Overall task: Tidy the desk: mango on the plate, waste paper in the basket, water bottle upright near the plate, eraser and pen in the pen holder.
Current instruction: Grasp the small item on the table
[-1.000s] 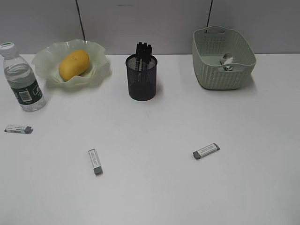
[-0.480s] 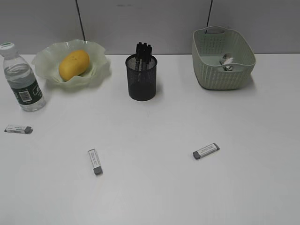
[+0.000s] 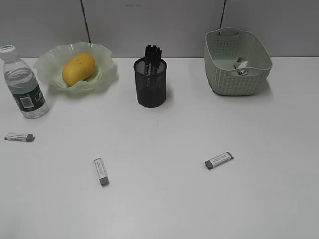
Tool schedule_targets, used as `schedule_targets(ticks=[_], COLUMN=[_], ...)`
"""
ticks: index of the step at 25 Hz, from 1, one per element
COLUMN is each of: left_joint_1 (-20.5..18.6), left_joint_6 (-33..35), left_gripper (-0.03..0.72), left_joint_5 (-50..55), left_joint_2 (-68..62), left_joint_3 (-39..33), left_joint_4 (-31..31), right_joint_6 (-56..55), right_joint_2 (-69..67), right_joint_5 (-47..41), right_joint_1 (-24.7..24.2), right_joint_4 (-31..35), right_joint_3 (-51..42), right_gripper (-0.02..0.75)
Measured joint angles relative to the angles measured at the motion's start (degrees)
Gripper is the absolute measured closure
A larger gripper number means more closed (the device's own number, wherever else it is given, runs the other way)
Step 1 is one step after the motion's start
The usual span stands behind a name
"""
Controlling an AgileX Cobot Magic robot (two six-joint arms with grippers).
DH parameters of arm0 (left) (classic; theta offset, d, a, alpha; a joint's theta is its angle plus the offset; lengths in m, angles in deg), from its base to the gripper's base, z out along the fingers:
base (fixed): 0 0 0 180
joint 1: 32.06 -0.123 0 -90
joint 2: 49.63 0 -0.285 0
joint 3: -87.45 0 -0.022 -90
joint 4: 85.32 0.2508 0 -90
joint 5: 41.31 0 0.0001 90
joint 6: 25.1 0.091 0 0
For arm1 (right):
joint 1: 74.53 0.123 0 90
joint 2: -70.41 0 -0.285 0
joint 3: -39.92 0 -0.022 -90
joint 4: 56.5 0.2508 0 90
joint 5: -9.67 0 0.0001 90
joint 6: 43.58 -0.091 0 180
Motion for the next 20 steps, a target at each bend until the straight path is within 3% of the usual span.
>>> schedule_targets(ticks=[13,20], left_joint_1=[0.0,-0.3], left_joint_6=[0.0,0.0], left_gripper=[0.245,0.184], left_joint_5=[-18.1,-20.1], left_joint_2=[-37.5,-59.5], left_joint_3=[0.8,8.4], left_joint_4=[-3.0,-5.0], right_joint_6=[0.0,0.0], right_joint_2=[0.1,0.1], right_joint_5=[0.1,0.5], right_joint_1=[0.0,0.0], right_joint_4=[-0.2,-0.3], right_joint_3=[0.0,0.0], right_gripper=[0.241,0.242])
